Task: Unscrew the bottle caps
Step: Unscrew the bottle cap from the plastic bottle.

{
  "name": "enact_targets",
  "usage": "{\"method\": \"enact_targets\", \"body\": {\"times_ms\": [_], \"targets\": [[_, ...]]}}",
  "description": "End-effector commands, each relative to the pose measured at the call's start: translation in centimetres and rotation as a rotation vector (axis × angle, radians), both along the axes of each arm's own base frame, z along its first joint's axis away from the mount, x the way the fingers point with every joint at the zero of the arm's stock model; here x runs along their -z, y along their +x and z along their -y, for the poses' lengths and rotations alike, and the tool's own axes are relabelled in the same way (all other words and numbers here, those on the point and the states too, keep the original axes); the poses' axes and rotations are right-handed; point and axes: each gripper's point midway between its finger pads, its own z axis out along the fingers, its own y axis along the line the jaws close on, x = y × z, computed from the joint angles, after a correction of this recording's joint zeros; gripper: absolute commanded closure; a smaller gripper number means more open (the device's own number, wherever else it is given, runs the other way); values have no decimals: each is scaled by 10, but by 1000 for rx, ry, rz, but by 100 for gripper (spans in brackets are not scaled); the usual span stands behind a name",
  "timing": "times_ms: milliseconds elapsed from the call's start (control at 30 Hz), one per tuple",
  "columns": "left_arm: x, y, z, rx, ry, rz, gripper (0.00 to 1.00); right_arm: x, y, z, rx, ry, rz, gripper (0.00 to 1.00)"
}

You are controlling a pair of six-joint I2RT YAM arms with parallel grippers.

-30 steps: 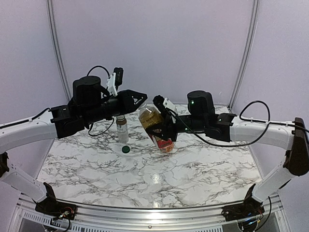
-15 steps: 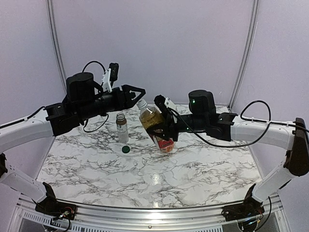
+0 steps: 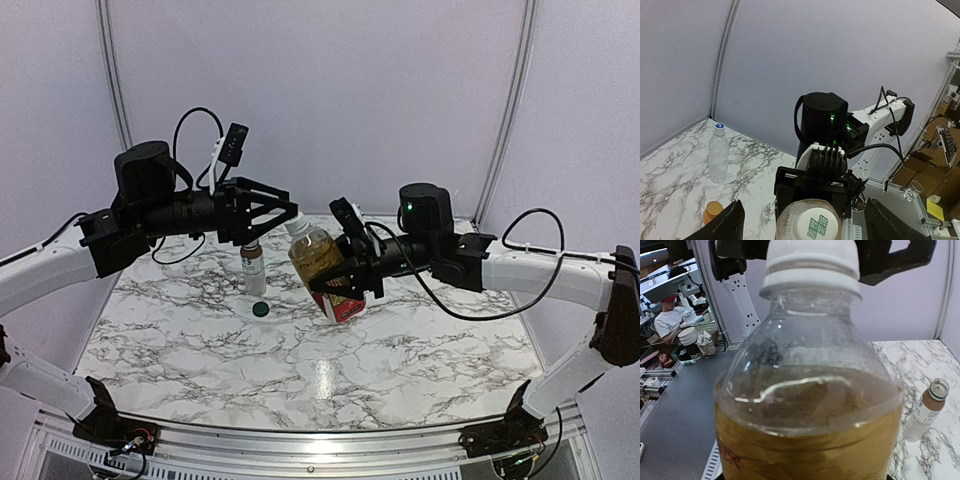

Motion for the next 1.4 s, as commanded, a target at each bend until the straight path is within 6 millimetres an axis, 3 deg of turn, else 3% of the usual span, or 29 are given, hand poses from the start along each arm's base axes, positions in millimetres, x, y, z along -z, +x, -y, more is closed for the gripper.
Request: {"method": "enact_targets", "body": {"times_ms": [0, 167, 433, 1367], "targets": [[-15, -34, 1, 201, -41, 134, 15, -19, -18, 2, -139, 65, -27, 55], [-13, -40, 10, 282, -43, 142, 17, -21, -24, 1, -187, 73, -54, 55], [-8, -41, 18, 338, -44, 125, 30, -21, -25, 0, -202, 78, -54, 55], [6, -34, 21, 318, -35, 78, 60, -21, -19, -1, -166, 72, -69, 56]]}}
